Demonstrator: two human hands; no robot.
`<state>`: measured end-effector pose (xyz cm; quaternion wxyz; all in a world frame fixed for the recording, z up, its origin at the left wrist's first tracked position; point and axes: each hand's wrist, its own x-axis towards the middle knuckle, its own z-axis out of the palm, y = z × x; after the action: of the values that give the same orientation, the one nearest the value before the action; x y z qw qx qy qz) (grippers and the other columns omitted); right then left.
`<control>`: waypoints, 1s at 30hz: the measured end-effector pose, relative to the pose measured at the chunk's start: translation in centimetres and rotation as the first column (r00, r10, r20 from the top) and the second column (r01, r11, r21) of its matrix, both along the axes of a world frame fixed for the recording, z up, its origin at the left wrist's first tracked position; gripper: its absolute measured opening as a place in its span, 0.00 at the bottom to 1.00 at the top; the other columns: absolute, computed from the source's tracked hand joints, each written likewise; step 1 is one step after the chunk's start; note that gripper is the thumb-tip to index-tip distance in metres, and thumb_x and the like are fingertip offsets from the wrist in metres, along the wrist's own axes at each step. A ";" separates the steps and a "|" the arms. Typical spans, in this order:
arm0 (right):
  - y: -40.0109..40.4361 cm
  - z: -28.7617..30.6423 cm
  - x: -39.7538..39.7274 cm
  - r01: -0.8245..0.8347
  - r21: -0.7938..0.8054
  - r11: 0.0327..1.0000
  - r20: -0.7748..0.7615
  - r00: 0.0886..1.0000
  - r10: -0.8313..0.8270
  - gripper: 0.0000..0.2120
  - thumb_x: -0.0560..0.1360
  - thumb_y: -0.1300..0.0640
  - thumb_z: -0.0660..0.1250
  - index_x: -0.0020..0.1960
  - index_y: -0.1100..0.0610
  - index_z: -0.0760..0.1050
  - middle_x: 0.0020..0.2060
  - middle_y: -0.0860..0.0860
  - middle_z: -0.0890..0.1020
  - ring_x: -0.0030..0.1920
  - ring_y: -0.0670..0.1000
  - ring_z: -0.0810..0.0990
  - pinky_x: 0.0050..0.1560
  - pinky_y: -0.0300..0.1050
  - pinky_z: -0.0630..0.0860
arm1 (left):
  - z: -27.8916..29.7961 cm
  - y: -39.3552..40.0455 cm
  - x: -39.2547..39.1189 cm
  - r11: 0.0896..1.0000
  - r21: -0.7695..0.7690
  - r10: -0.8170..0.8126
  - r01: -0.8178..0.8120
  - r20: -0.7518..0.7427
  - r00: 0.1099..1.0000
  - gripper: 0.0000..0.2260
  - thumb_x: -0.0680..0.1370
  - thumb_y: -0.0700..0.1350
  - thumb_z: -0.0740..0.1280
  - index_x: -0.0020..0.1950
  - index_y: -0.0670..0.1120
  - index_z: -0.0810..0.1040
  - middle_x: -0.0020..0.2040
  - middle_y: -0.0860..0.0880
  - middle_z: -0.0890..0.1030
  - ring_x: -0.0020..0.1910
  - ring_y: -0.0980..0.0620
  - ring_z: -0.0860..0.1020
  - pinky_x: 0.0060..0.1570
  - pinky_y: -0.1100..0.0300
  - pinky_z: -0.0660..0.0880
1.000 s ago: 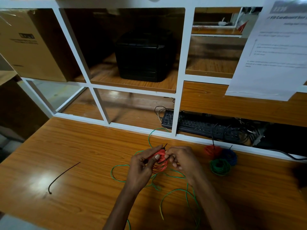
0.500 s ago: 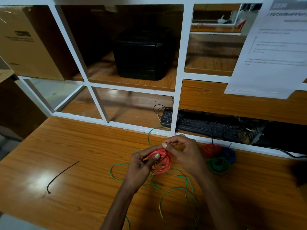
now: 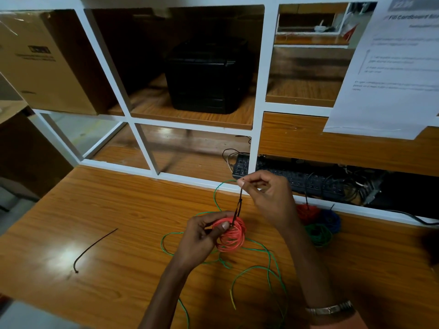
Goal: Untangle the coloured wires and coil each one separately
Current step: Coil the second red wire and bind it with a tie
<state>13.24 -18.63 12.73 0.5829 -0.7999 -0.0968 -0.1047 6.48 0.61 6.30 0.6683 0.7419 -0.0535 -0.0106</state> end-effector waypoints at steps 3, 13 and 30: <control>0.3 0.4 -0.3 -0.017 0.054 0.998 0.000 1.000 0.017 0.02 0.74 0.54 0.78 0.44 0.51 0.85 0.40 0.42 0.87 0.45 0.45 0.85 0.49 0.52 0.83 | 0.7 -0.2 -0.2 1.000 0.017 0.011 -0.011 0.015 1.000 0.17 0.82 0.39 0.71 0.70 0.52 0.81 0.62 0.52 0.86 0.62 0.51 0.84 0.61 0.52 0.80; -0.1 0.5 -0.6 -0.020 0.058 0.998 0.001 1.000 0.020 0.02 0.74 0.56 0.78 0.45 0.53 0.86 0.40 0.45 0.87 0.45 0.47 0.86 0.48 0.57 0.83 | 1.7 -1.3 -0.8 0.949 0.313 -0.091 0.039 0.155 0.984 0.22 0.83 0.41 0.69 0.72 0.63 0.78 0.65 0.62 0.83 0.65 0.60 0.81 0.58 0.48 0.82; -1.0 1.6 -0.1 0.061 0.207 0.976 0.078 0.994 -0.078 0.03 0.76 0.60 0.76 0.49 0.60 0.85 0.42 0.49 0.87 0.44 0.47 0.87 0.46 0.45 0.84 | 0.6 -1.8 -0.6 0.988 0.146 -0.064 0.054 0.069 0.996 0.11 0.82 0.46 0.71 0.64 0.56 0.84 0.55 0.50 0.87 0.51 0.47 0.87 0.49 0.35 0.82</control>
<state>13.15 -19.68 14.35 0.6532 -0.7335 -0.0825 -0.1688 5.85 -1.17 6.86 0.6100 0.7862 -0.0990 -0.0071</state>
